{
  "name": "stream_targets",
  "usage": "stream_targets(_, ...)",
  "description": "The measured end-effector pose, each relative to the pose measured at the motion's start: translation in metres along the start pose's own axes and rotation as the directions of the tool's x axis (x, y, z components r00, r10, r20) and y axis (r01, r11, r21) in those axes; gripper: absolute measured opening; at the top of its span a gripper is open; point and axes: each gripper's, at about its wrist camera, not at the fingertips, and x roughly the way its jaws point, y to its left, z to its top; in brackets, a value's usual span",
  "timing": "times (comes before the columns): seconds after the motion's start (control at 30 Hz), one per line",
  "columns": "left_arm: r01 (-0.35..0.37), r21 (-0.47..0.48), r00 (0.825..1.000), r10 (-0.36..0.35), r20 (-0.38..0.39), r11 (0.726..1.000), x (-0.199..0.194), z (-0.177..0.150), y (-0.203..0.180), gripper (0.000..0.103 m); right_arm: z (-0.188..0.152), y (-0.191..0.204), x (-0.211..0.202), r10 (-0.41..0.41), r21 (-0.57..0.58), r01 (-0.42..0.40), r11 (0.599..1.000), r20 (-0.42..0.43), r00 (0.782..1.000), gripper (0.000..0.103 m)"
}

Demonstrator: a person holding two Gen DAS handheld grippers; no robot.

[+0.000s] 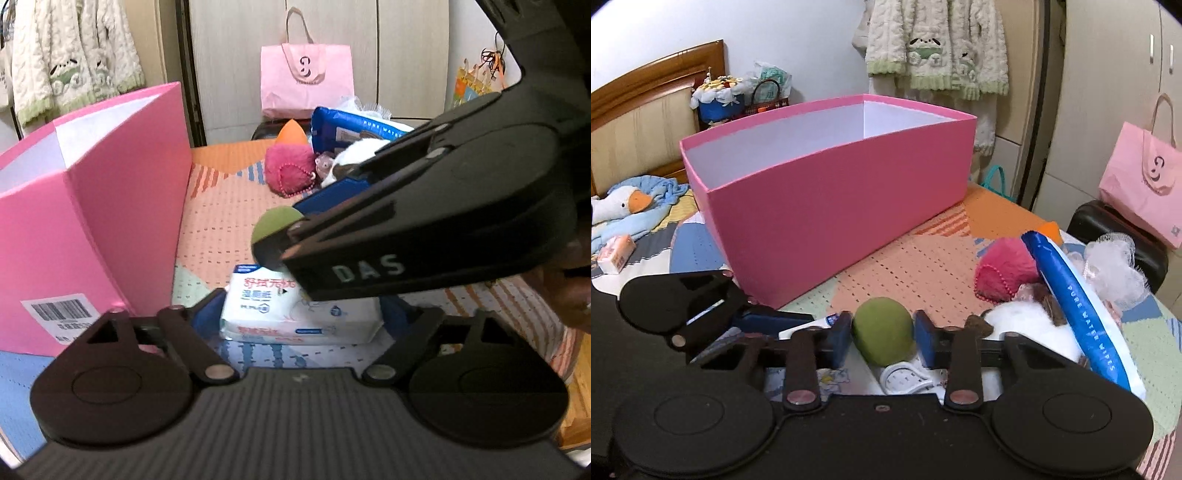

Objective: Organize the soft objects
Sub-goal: 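Grasp the wet wipes pack with the left gripper while the right gripper grasps the green sponge, then carry the wipes pack and green sponge over the pink box with both grippers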

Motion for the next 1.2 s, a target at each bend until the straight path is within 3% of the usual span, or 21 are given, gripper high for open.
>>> stream_targets(0.33, 0.016, 0.031, 1.0, -0.016, -0.008, 0.999, -0.002, 0.002, 0.001, 0.078, -0.005, 0.007, -0.021, -0.048, -0.011, 0.049, 0.999, 0.059, 0.997, 0.037)
stream_targets(0.7, 0.066, -0.006, 0.995, -0.066, -0.079, 0.998, -0.008, 0.005, 0.012, 0.078, -0.012, 0.013, -0.044, -0.118, 0.041, 0.115, 0.993, 0.079, 0.99, 0.037)
stream_targets(0.87, 0.12, -0.04, 0.988, -0.124, -0.093, 0.992, -0.017, 0.007, 0.022, 0.078, -0.017, 0.013, -0.056, -0.12, 0.08, 0.113, 0.99, 0.096, 0.988, 0.037)
stream_targets(1.2, 0.155, -0.058, 0.984, -0.159, -0.082, 0.986, -0.044, 0.007, 0.041, 0.078, -0.021, 0.028, -0.075, -0.116, 0.102, 0.104, 0.989, 0.112, 0.987, 0.037)
